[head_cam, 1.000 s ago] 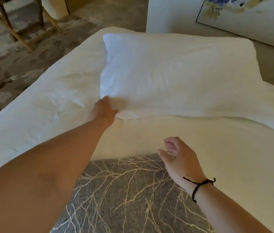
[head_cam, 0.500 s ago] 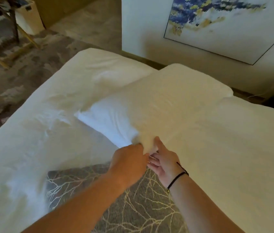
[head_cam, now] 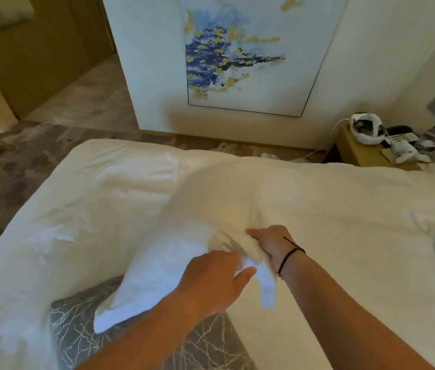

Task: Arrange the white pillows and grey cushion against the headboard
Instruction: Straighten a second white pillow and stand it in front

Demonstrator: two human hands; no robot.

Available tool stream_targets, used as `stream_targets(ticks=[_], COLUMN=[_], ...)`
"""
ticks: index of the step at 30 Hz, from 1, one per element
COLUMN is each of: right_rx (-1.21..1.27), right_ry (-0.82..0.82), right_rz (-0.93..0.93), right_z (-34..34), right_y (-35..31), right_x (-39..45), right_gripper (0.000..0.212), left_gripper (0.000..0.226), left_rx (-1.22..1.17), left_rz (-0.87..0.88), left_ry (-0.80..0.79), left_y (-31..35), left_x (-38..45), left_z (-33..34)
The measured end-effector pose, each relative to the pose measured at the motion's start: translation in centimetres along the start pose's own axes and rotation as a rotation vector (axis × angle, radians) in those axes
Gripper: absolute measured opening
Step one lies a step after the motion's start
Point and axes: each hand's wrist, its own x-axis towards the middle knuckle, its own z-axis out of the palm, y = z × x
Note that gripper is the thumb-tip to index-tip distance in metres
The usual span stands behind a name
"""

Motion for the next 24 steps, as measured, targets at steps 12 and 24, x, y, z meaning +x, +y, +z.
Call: stream_targets(ticks=[12,24], right_rx=[-1.224,-1.069], right_ry=[-0.153,0.211], right_rz=[-0.362,-0.402], right_z=[-28.1,-28.7], right_y=[13.5,28.7], right_x=[-16.8,-18.0], right_gripper=[0.041,0.069], left_gripper=[0.076,0.062], left_rx=[0.328,0.898], left_rz=[0.517,0.462], left_ry=[-0.063,-0.421], left_y=[18.8,21.7], left_x=[2.7,3.6], left_z=[4.5,15.2])
